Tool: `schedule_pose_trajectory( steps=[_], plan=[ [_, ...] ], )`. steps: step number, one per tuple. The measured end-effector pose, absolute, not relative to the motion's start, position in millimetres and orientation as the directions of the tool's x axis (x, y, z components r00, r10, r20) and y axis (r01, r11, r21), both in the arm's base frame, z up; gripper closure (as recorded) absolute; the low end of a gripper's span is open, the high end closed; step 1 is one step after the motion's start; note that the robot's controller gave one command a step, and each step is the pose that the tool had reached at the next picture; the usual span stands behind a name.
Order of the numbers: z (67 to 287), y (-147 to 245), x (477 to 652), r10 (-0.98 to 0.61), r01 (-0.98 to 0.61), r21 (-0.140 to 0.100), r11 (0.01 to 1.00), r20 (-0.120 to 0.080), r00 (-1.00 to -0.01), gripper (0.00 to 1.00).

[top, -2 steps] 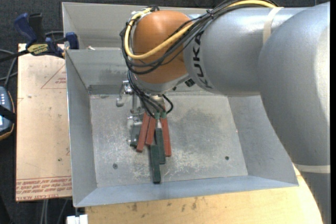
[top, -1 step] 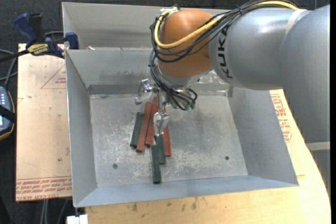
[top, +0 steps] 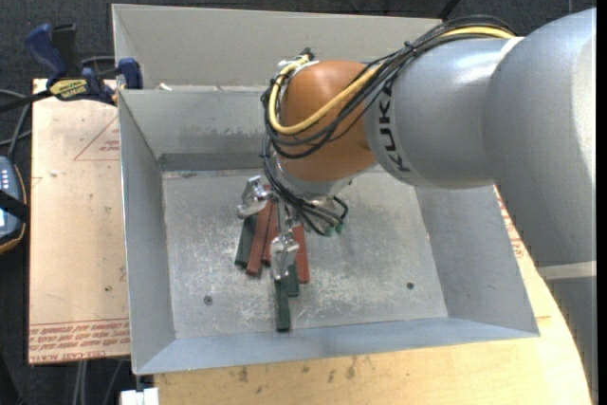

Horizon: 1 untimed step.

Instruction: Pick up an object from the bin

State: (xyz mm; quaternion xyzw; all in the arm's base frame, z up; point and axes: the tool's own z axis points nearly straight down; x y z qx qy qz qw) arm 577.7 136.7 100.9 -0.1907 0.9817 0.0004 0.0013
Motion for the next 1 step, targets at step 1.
schedule_pose_trajectory(
  steps=[1],
  plan=[
    [83.4, 112.9, 625.8, -0.644, -0.644, 0.000, 0.765, -0.015, -0.765, 1.00]
  ],
)
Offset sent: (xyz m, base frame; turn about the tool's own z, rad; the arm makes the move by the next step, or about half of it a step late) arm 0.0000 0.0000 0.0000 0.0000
